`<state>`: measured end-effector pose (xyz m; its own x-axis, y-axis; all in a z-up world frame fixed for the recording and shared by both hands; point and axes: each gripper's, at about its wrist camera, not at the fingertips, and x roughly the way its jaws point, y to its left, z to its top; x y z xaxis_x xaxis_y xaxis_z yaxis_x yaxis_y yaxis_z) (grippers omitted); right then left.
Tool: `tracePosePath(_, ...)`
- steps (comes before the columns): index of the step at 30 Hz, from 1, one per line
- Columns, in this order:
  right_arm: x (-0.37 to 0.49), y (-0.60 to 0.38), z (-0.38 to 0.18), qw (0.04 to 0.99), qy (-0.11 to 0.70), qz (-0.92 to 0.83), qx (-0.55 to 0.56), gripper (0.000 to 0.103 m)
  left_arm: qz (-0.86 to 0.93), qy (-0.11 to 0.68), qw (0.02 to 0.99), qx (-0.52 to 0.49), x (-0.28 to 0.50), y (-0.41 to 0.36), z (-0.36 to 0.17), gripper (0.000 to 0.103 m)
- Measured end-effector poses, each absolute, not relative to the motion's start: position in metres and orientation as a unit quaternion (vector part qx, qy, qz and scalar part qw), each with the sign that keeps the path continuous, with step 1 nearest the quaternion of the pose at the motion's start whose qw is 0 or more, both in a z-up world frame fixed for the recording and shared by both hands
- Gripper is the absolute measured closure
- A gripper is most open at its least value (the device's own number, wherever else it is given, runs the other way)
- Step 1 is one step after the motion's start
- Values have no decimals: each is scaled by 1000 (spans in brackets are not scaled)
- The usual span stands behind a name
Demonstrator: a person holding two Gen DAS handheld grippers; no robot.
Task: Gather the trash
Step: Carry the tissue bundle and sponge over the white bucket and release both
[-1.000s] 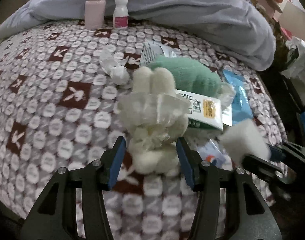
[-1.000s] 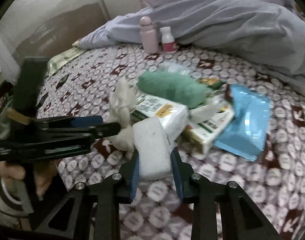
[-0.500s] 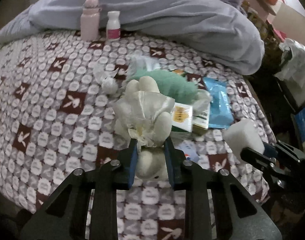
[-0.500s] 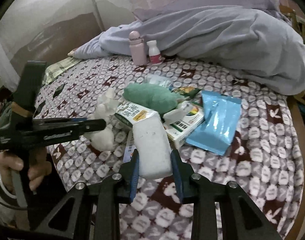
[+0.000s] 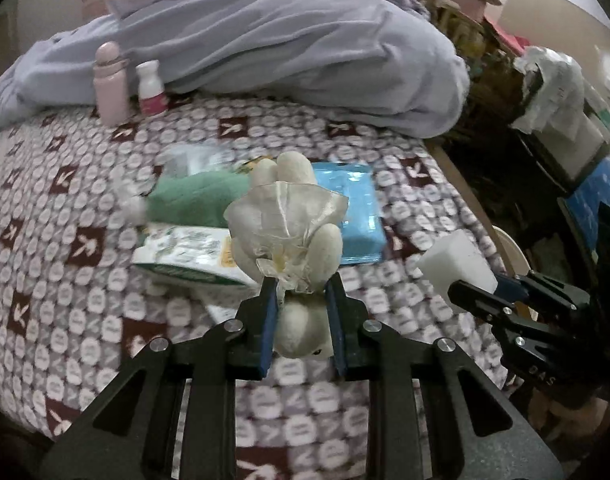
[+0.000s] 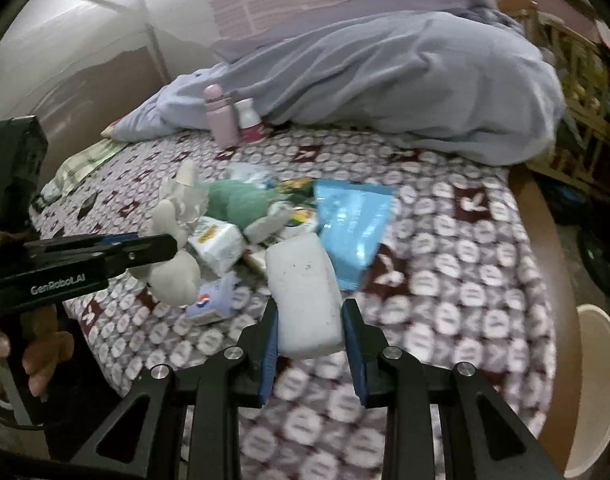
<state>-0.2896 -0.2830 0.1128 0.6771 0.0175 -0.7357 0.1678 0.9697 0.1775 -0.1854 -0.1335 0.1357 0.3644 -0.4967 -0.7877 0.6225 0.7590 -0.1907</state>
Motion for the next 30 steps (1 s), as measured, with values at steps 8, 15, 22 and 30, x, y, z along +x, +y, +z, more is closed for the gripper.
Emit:
tracePosePath(8,-312,-316,114,907,395,-79,124,74,-371,445,811,83,-202,-176,139,82)
tracePosePath(15,-333,-345,117,907,385,-111,133,74,-392,448,798,94,-215,-212,138,82)
tracePosePath(22,-361,-383,119,901,377,-155,147,74,-426,453,776,105,-232,-258,135,82)
tracePosePath(30,-401,-435,113,883,379,-216,173,74,-472,455,745,123,-258,-316,133,82)
